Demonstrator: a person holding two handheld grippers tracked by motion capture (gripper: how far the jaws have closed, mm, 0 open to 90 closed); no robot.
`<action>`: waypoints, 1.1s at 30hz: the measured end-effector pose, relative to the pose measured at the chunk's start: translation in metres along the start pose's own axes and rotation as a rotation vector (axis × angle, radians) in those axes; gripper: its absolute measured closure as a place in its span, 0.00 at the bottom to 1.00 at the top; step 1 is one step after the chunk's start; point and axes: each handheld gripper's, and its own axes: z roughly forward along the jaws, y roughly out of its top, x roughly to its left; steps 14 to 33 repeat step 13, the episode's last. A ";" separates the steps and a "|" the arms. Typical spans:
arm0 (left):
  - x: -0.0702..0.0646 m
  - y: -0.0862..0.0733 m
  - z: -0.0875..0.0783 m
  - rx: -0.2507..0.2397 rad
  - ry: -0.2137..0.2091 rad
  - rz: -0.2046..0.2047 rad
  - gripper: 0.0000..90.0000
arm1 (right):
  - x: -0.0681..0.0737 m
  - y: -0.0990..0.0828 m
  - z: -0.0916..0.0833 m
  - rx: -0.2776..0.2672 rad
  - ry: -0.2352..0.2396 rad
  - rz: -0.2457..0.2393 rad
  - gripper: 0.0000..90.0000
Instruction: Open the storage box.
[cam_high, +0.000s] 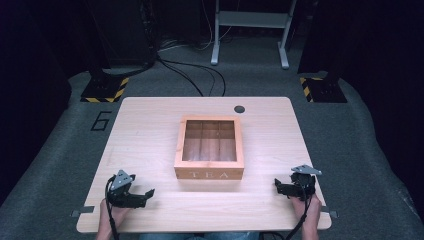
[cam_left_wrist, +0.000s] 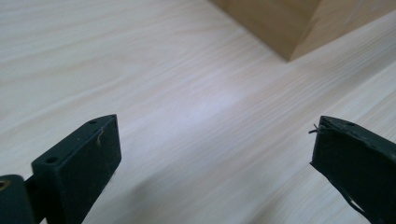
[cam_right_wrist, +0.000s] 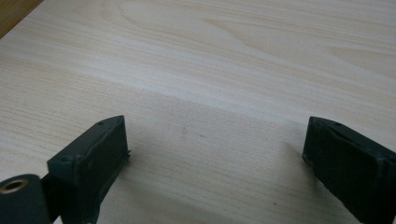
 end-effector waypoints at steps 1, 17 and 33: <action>0.002 -0.003 -0.001 0.005 0.011 -0.012 0.01 | 0.000 0.000 0.000 0.000 0.000 0.001 0.07; 0.011 -0.010 -0.003 0.129 0.101 -0.022 0.00 | 0.000 0.000 0.000 0.001 0.001 -0.006 0.07; 0.011 -0.010 -0.003 0.129 0.101 -0.022 0.00 | 0.000 0.000 0.000 0.001 0.001 -0.006 0.07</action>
